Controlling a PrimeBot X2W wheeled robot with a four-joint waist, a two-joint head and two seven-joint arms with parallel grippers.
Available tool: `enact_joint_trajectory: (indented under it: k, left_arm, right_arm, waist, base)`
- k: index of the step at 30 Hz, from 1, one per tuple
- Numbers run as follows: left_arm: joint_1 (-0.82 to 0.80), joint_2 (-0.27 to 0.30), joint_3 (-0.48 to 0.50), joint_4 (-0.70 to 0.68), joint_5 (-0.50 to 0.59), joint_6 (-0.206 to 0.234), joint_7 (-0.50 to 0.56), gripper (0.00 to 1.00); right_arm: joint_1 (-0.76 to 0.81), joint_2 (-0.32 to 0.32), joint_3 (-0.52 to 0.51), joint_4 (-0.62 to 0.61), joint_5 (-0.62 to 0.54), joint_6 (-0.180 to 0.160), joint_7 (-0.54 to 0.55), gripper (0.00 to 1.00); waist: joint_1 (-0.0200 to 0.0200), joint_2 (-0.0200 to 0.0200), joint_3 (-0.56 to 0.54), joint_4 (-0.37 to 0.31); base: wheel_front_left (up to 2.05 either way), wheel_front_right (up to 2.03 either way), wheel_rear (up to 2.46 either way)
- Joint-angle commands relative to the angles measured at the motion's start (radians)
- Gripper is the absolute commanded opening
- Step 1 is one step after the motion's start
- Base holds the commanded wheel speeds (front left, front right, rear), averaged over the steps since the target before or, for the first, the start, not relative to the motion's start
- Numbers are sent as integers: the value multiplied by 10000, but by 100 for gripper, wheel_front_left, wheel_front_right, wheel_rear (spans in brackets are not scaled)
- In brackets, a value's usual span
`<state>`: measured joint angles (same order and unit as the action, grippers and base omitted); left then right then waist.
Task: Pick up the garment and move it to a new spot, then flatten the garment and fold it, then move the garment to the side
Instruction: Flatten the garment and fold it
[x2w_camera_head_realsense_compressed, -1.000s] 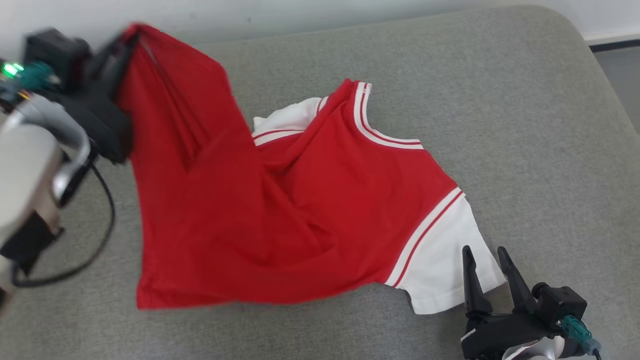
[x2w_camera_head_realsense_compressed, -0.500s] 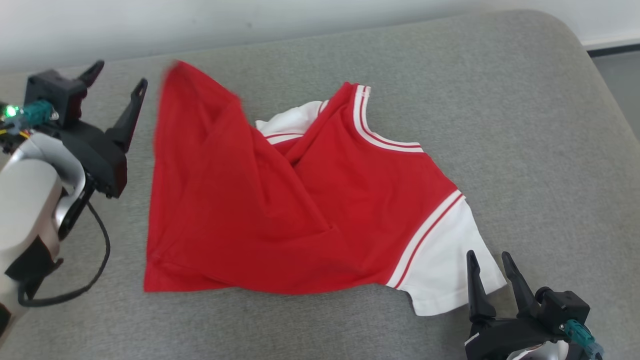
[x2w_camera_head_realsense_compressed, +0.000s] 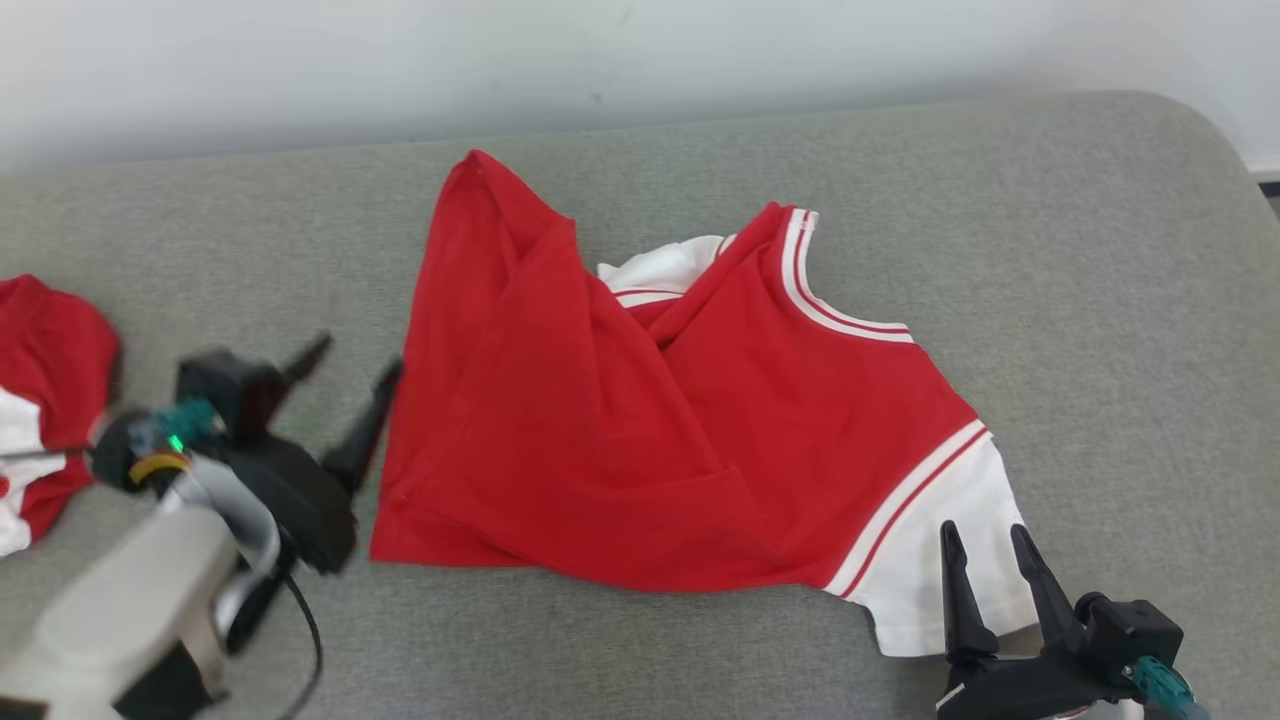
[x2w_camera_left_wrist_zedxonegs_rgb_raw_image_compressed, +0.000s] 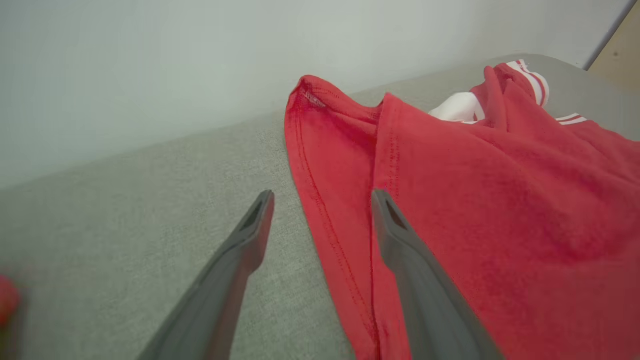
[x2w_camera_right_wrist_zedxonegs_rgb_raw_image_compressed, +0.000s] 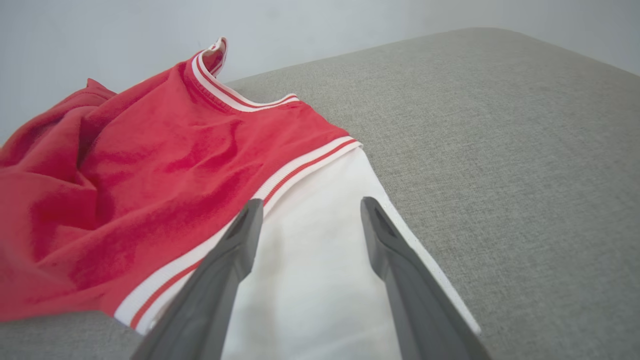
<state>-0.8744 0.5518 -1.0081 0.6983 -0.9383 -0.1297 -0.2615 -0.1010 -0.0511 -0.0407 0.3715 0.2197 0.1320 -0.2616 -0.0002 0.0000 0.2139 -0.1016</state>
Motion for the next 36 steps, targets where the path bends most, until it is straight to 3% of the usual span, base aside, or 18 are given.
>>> enact_joint_trajectory:
  k: [1,12,23,25,26,27,36]
  left_arm:
    - [364,-93,-26,-112,-178,66,-34,100]
    - [1685,-390,-521,-648,-506,310,601,100]
    - [2010,-271,-676,-1025,-642,449,898,100]
    - [2033,-249,-709,-1079,-726,451,1066,40]
    - [2008,-232,-702,-1126,-677,480,1010,34]
    - [2004,-238,-679,-1186,-673,496,941,0]
    - [2313,84,-521,-2248,-482,829,424,0]
  right_arm:
    - [147,18,-22,-19,-95,-28,-41,100]
    - [156,15,-169,-2,-203,-28,-41,100]
    - [206,16,-171,-28,-129,-28,-41,100]
    - [219,16,-135,-21,-78,-28,-41,100]
    - [222,16,-131,-12,-69,-28,-41,100]
    - [223,16,-138,-2,-70,-28,-41,100]
    - [495,15,-276,85,-143,-28,-41,100]
  waist:
    - [2,0,-126,188]
    - [2,0,-139,429]
    - [2,0,-72,313]
    - [2,0,-84,277]
    - [2,0,-94,265]
    - [2,0,-105,259]
    - [2,0,-499,572]
  base:
    - [0,0,0]
    - [0,0,0]
    - [0,0,0]
    - [0,0,0]
    - [0,0,0]
    - [0,0,0]
    - [0,0,0]
